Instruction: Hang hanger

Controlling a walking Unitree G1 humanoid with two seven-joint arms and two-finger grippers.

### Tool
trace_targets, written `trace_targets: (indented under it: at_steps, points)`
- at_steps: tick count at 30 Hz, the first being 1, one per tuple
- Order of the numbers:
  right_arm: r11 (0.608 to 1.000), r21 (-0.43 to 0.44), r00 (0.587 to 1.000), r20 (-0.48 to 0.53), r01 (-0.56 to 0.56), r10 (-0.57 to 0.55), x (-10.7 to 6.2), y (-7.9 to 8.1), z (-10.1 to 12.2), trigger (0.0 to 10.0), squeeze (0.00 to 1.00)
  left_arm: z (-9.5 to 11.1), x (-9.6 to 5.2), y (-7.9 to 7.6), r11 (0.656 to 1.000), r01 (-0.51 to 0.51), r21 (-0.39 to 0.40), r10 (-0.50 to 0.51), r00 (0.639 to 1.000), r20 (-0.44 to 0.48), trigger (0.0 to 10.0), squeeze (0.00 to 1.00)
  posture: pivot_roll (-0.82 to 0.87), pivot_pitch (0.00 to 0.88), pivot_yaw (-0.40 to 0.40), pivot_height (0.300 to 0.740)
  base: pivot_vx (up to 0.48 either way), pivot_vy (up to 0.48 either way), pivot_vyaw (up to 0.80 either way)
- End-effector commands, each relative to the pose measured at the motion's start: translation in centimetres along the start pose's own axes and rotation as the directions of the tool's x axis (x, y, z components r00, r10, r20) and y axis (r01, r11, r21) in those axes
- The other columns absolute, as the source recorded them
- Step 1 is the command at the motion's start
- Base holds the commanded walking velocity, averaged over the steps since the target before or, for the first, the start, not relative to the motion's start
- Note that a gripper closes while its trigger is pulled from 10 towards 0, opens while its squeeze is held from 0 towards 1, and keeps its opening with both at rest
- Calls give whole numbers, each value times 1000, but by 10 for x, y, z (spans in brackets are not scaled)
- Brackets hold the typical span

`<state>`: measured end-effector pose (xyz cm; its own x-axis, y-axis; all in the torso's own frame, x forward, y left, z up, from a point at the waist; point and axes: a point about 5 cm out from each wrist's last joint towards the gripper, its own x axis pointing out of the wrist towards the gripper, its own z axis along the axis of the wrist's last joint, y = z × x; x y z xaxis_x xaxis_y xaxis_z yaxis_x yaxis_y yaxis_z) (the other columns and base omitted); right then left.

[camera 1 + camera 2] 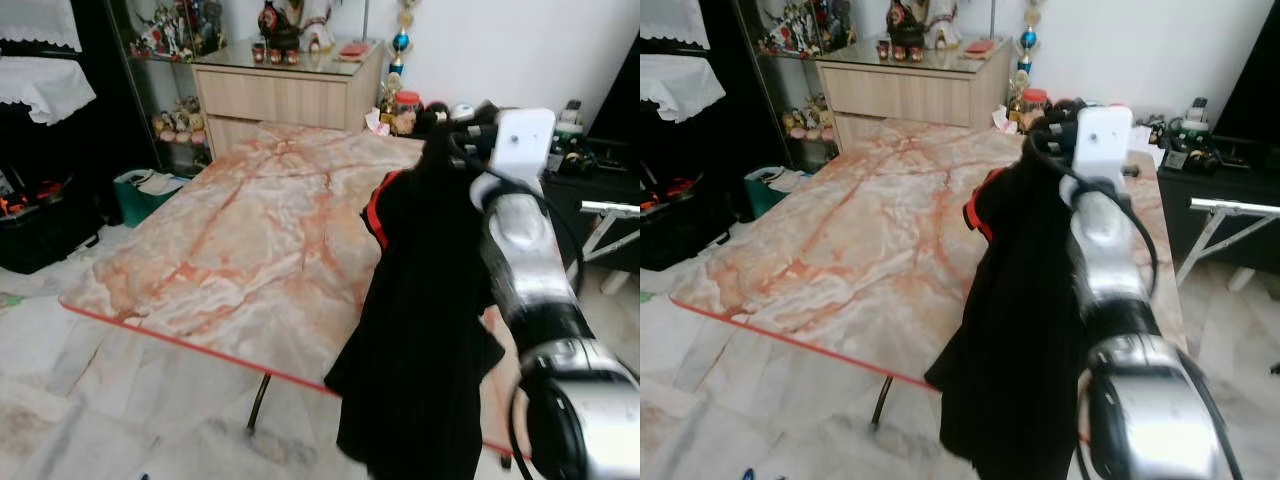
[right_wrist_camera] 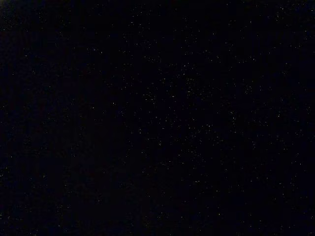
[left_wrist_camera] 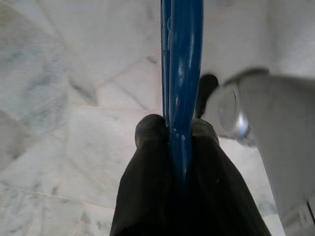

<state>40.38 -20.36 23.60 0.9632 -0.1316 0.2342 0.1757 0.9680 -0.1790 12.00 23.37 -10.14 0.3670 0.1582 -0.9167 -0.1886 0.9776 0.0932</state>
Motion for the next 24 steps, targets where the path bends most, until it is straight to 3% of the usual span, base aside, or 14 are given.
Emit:
trace_targets:
  at_steps: [1,6,9,10,11,16,17,23,24]
  points:
    - [1000,-14,997,-72,-21,20,-10,13,-17,10000,0,0,-1,12,998,-38,43,39,999,-14,10000,0,58,0,16,740,0,0,0]
    - [1000,22,978,-206,-20,24,-39,18,-58,10000,0,-2,-1,13,997,-28,71,30,999,-25,10000,0,44,0,22,740,0,0,0]
    - [998,50,970,-238,-41,52,-58,22,-71,10000,0,-3,-1,13,997,-29,70,31,999,-26,10000,0,34,0,26,740,0,0,0]
    - [998,46,968,-246,-43,53,-62,21,-73,10000,157,-4,-1,13,997,-29,73,31,999,-28,10000,0,30,0,27,740,0,0,0]
    - [998,45,964,-262,-32,43,-74,20,-78,10000,1000,-4,-2,13,997,-28,78,31,999,-30,10000,0,23,0,27,740,0,0,0]
    - [999,23,961,-275,40,-32,-93,11,-79,10000,1000,-6,-2,14,996,-29,84,31,999,-31,10000,0,17,0,25,740,0,0,0]
    - [997,27,957,-284,75,-64,-108,8,-78,10000,1000,-6,-2,14,996,-31,85,34,999,-31,10000,0,12,0,25,740,0,0,0]
    - [998,22,951,-308,52,-43,-134,14,-79,10000,1000,-7,-2,14,995,-32,92,35,999,-34,10000,0,6,0,22,740,0,0,0]
    - [996,15,937,-342,87,-76,-145,10,-82,10000,1000,-8,-2,14,995,-30,96,33,999,-36,10000,0,-1,0,22,740,0,0,0]
